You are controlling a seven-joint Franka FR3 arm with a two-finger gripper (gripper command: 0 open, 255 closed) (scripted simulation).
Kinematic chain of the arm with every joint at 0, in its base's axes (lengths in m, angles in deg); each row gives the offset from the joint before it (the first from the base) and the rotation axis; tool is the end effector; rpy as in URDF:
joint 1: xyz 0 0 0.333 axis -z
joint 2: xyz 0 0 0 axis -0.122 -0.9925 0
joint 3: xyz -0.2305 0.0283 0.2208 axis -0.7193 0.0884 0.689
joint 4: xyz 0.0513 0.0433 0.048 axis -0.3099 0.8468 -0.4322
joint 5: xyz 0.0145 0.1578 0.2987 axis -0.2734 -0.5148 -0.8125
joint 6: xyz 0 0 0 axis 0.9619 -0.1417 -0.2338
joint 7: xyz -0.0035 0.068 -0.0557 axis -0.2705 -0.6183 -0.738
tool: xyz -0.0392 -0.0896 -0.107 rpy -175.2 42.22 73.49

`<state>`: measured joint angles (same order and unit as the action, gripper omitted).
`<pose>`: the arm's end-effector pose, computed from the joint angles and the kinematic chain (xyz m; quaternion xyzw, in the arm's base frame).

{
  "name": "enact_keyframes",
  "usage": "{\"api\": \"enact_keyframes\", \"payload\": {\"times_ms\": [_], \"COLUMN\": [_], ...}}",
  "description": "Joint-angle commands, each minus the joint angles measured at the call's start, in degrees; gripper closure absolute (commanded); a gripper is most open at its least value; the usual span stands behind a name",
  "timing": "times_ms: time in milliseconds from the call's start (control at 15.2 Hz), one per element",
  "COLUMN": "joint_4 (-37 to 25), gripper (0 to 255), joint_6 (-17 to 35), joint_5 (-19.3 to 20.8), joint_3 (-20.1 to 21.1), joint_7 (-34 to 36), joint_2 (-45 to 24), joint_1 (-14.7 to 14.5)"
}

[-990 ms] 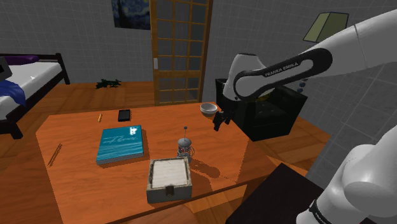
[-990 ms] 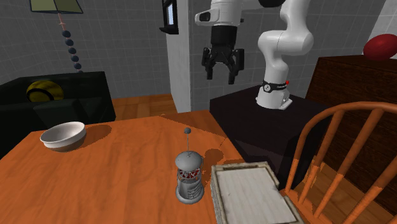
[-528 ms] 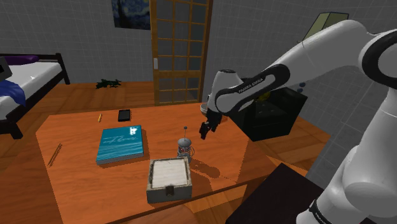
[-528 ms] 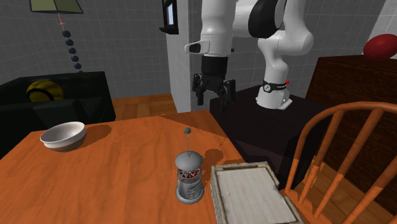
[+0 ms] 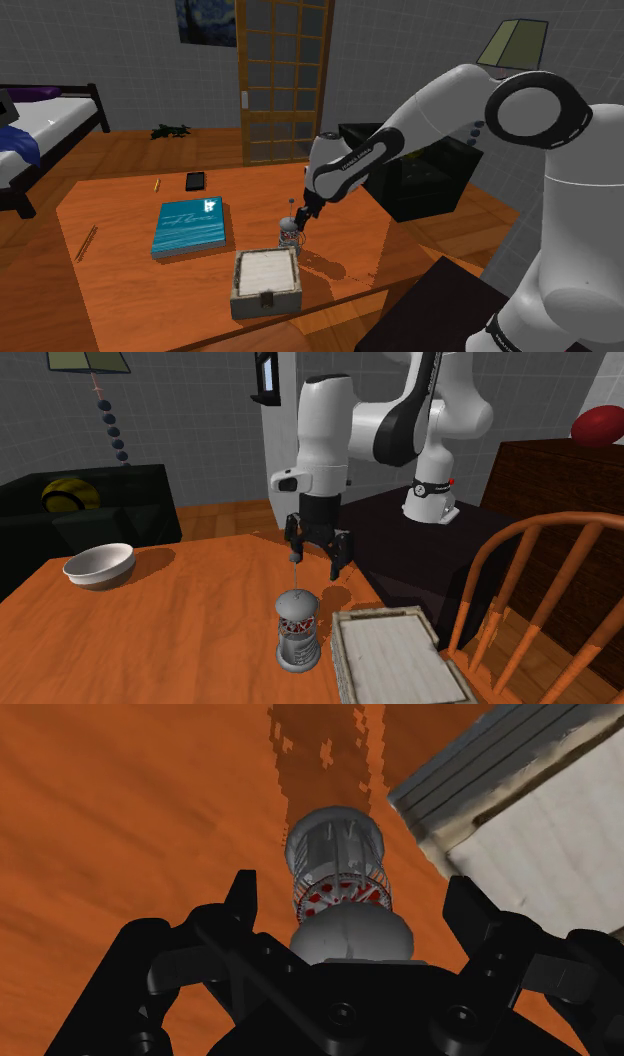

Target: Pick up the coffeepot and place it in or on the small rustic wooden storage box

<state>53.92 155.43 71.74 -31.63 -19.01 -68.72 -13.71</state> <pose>0.5559 0.1138 0.2562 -0.9894 -0.1338 -0.0523 0.0188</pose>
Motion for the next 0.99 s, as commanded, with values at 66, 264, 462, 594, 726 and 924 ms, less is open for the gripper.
{"api": "enact_keyframes", "payload": {"times_ms": [66, 264, 462, 594, 726, 924], "joint_4": [-3.66, -4.19, -4.83, -4.96, -4.97, -4.97], "gripper": [0, 0, 0, 0, 0, 0], "joint_6": [0.98, 2.51, 3.97, 4.24, 4.24, 4.24], "joint_5": [0.95, 1.14, 1.33, 1.36, 1.36, 1.36], "joint_3": [-0.16, -0.33, -0.49, -0.53, -0.53, -0.53], "joint_7": [0.46, 0.59, 0.71, 0.74, 0.74, 0.74], "joint_2": [-4.62, -6.68, -8.79, -9.19, -9.19, -9.19], "joint_1": [-0.94, -1.12, -1.30, -1.34, -1.34, -1.34]}}
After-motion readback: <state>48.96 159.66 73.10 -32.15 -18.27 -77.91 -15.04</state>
